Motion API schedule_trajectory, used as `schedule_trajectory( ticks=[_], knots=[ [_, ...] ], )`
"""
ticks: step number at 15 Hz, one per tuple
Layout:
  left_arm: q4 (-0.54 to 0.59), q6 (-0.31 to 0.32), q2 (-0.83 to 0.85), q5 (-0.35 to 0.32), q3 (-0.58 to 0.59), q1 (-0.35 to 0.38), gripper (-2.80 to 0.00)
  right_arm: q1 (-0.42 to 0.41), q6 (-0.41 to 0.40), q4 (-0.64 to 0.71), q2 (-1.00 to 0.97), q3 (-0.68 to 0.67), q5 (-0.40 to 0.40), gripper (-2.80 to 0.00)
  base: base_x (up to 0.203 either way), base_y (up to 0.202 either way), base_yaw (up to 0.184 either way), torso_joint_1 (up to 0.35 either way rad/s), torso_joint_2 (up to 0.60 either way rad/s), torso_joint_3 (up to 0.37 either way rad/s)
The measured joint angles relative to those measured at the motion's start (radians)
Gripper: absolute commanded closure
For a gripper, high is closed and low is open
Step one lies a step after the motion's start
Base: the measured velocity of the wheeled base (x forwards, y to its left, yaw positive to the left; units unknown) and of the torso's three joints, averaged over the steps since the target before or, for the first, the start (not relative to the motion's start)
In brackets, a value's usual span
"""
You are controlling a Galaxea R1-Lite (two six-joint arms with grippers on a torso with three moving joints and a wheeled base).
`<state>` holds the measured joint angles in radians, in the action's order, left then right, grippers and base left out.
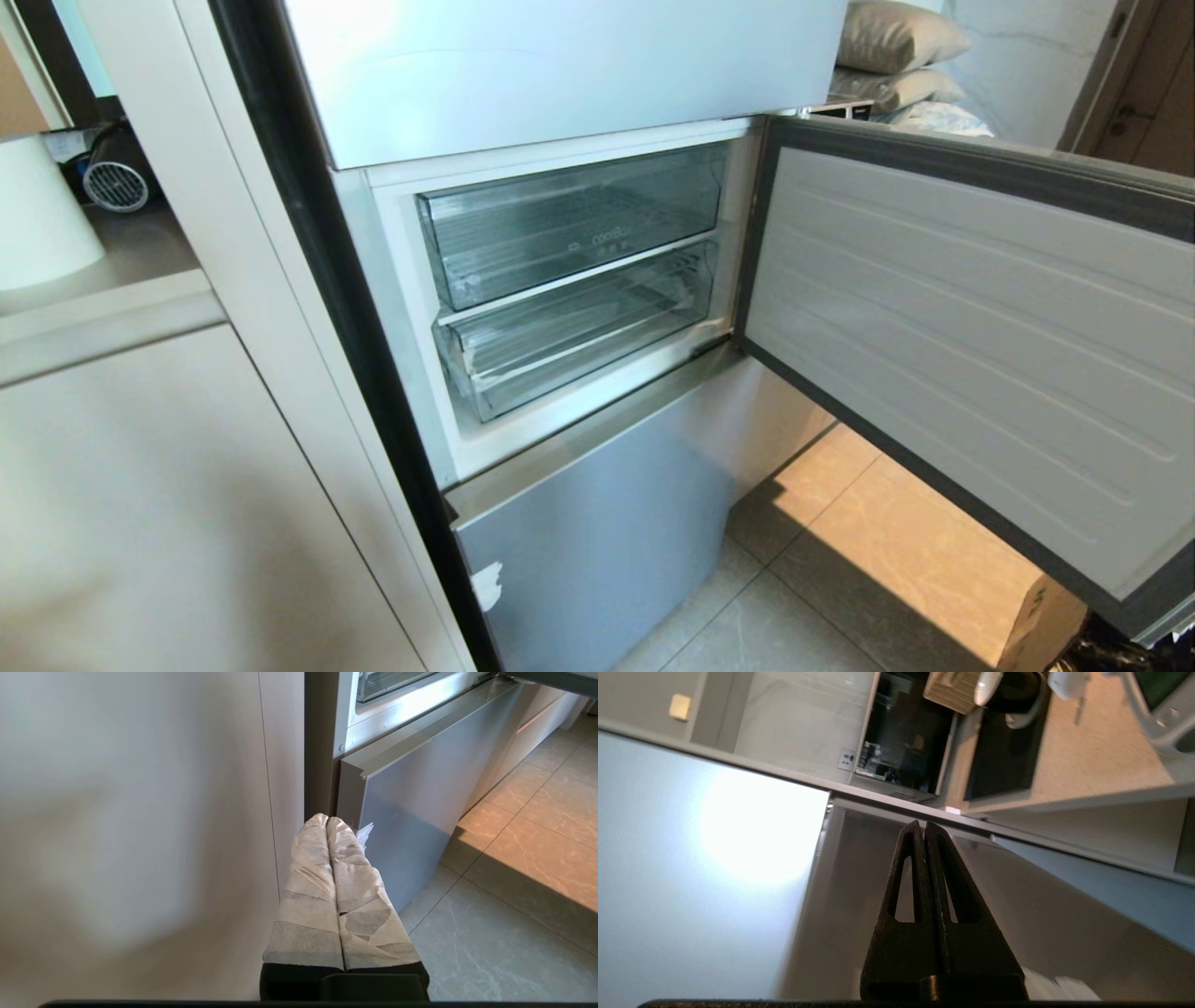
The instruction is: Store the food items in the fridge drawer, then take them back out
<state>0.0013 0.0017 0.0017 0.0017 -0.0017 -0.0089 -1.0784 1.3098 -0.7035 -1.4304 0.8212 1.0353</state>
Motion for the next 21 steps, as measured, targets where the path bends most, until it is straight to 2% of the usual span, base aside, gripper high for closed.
schedule_trajectory(
  ticks=[2, 4, 6, 8, 10, 13, 15, 17, 21],
  knots=[
    [0.0, 0.0, 0.0, 0.0, 0.0, 0.0, 0.0, -0.01, 0.039, -0.008, 0.099, 0.035, -0.018, 0.0, 0.0, 0.0, 0.0, 0.0, 0.0, 0.0],
    [0.0, 0.0, 0.0, 0.0, 0.0, 0.0, 0.0, -0.017, 0.109, -0.011, 0.161, 0.139, -0.056, 0.0, 0.0, 0.0, 0.0, 0.0, 0.0, 0.0],
    [0.0, 0.0, 0.0, 0.0, 0.0, 0.0, 0.0, -0.02, 0.145, -0.014, 0.178, 0.21, -0.132, 0.0, 0.0, 0.0, 0.0, 0.0, 0.0, 0.0],
    [0.0, 0.0, 0.0, 0.0, 0.0, 0.0, 0.0, -0.018, 0.069, -0.011, 0.135, 0.226, -0.243, 0.0, 0.0, 0.0, 0.0, 0.0, 0.0, 0.0],
    [0.0, 0.0, 0.0, 0.0, 0.0, 0.0, 0.0, 0.03, -0.071, -0.011, 0.062, 0.229, -0.395, 0.0, 0.0, 0.0, 0.0, 0.0, 0.0, 0.0],
    [0.0, 0.0, 0.0, 0.0, 0.0, 0.0, 0.0, 0.275, -0.301, -0.01, -0.063, 0.209, -0.686, 0.0, 0.0, 0.0, 0.0, 0.0, 0.0, 0.0],
    [0.0, 0.0, 0.0, 0.0, 0.0, 0.0, 0.0, 0.454, -0.391, -0.01, -0.126, 0.176, -0.82, 0.0, 0.0, 0.0, 0.0, 0.0, 0.0, 0.0],
    [0.0, 0.0, 0.0, 0.0, 0.0, 0.0, 0.0, 0.631, -0.425, -0.01, -0.165, 0.146, -0.868, 0.0, 0.0, 0.0, 0.0, 0.0, 0.0, 0.0],
    [0.0, 0.0, 0.0, 0.0, 0.0, 0.0, 0.0, 0.952, -0.462, -0.011, -0.194, 0.112, -0.913, 0.0, 0.0, 0.0, 0.0, 0.0, 0.0, 0.0]
  ],
)
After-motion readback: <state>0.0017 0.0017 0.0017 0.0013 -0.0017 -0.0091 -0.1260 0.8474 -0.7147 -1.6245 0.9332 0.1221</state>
